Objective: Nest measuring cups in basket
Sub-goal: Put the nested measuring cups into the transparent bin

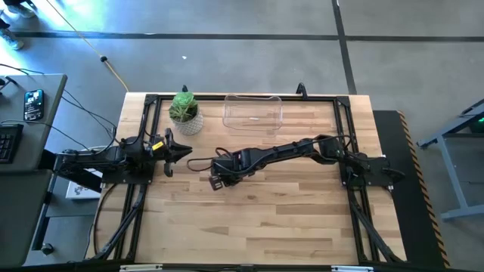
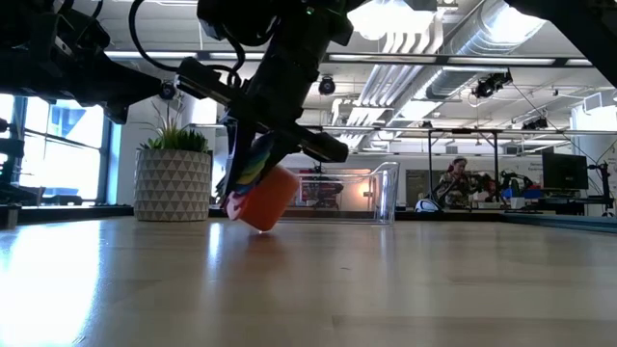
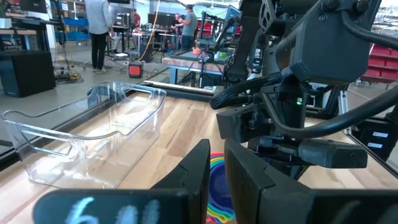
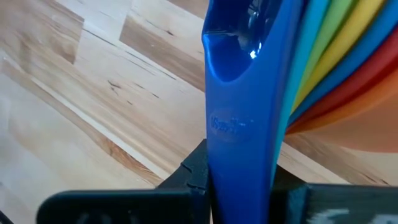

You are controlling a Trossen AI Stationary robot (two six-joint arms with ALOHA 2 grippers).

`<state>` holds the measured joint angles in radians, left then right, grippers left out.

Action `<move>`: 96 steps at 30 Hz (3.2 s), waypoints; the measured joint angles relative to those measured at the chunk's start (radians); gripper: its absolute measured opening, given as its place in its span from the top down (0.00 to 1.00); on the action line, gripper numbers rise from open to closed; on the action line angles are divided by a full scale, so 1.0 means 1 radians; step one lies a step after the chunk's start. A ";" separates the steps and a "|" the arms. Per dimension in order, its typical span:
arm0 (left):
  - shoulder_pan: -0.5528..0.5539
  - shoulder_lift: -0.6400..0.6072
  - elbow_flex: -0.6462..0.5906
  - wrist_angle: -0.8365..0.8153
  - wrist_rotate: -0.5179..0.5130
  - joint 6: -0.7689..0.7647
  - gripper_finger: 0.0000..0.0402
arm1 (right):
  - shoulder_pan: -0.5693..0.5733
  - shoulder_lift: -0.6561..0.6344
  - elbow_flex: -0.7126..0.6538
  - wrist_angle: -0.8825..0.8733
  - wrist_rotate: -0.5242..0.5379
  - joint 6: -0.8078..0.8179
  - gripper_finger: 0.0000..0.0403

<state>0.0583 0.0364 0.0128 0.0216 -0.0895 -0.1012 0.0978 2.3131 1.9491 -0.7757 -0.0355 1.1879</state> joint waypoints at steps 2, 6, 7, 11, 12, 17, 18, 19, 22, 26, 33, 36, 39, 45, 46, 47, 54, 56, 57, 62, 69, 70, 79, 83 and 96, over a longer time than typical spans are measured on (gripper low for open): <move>0.000 0.000 0.000 0.000 0.000 0.000 0.91 | 0.000 0.000 0.000 0.006 -0.001 -0.009 0.93; 0.000 0.000 0.000 0.000 0.000 0.000 0.91 | 0.000 0.000 0.000 0.034 -0.010 -0.024 0.93; 0.000 0.000 0.000 0.000 0.000 0.000 0.91 | 0.000 0.000 0.000 0.043 -0.010 -0.032 0.93; 0.000 0.000 0.000 0.000 0.000 0.000 0.91 | -0.007 -0.014 0.000 0.065 -0.018 -0.062 0.93; 0.000 0.000 0.000 0.000 0.000 0.000 0.91 | -0.010 -0.022 0.000 0.073 -0.018 -0.071 0.93; 0.000 0.000 -0.001 0.001 0.000 0.000 0.91 | -0.033 -0.053 0.000 0.085 -0.007 -0.124 0.93; 0.000 0.000 -0.001 0.000 0.000 0.000 0.91 | -0.040 -0.061 0.000 0.087 -0.008 -0.136 0.93; 0.000 0.000 -0.001 0.000 0.000 0.000 0.91 | -0.047 -0.065 0.000 0.088 -0.010 -0.151 0.93; 0.000 0.000 -0.001 0.000 0.000 0.000 0.91 | -0.068 -0.079 0.000 0.097 -0.035 -0.203 0.93; 0.000 0.000 -0.001 0.001 0.000 0.000 0.91 | -0.103 -0.106 0.000 0.104 -0.077 -0.285 0.93; 0.000 0.000 -0.001 0.000 0.000 0.000 0.91 | -0.201 -0.166 0.000 0.069 -0.157 -0.476 0.93; 0.000 0.000 -0.001 0.000 0.000 0.000 0.91 | -0.254 -0.194 0.000 0.049 -0.220 -0.569 0.93; 0.000 0.000 -0.001 0.000 0.000 0.000 0.91 | -0.314 -0.231 0.000 0.014 -0.284 -0.671 0.93; 0.000 0.000 -0.001 0.000 0.000 0.000 0.91 | -0.447 -0.278 0.000 -0.102 -0.391 -0.874 0.93; 0.000 0.000 -0.001 0.001 0.000 0.000 0.91 | -0.471 -0.281 0.000 -0.121 -0.415 -0.905 0.93; 0.000 0.000 -0.001 0.001 0.000 0.000 0.91 | -0.494 -0.284 0.000 -0.138 -0.440 -0.937 0.93; 0.000 0.000 -0.001 0.001 0.000 0.000 0.91 | -0.642 -0.285 0.000 -0.255 -0.605 -1.172 0.93; 0.000 0.000 -0.001 0.000 0.000 0.000 0.91 | -0.680 -0.284 0.000 -0.291 -0.643 -1.224 0.93; 0.000 0.000 -0.001 0.000 0.000 0.000 0.91 | -0.697 -0.284 0.000 -0.300 -0.656 -1.251 0.93; 0.000 0.000 -0.001 0.001 0.000 0.000 0.91 | -0.753 -0.254 0.000 -0.329 -0.675 -1.333 0.93; 0.000 0.000 -0.001 0.000 0.000 0.000 0.91 | -0.772 -0.169 0.000 -0.343 -0.737 -1.380 0.93; 0.000 0.000 -0.001 0.000 0.000 0.000 0.91 | -0.772 -0.159 0.000 -0.342 -0.746 -1.382 0.93; 0.000 0.000 -0.001 0.000 0.000 0.000 0.91 | -0.770 -0.080 0.000 -0.342 -0.692 -1.407 0.93; 0.000 0.000 -0.001 0.000 0.000 0.000 0.91 | -0.760 -0.059 0.000 -0.334 -0.652 -1.406 0.93; 0.000 0.000 -0.001 0.000 0.000 0.000 0.91 | -0.745 0.008 -0.002 -0.349 -0.625 -1.406 0.93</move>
<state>0.0586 0.0364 0.0120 0.0219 -0.0895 -0.1012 -0.6470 2.3207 1.9476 -1.1246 -0.6609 -0.2184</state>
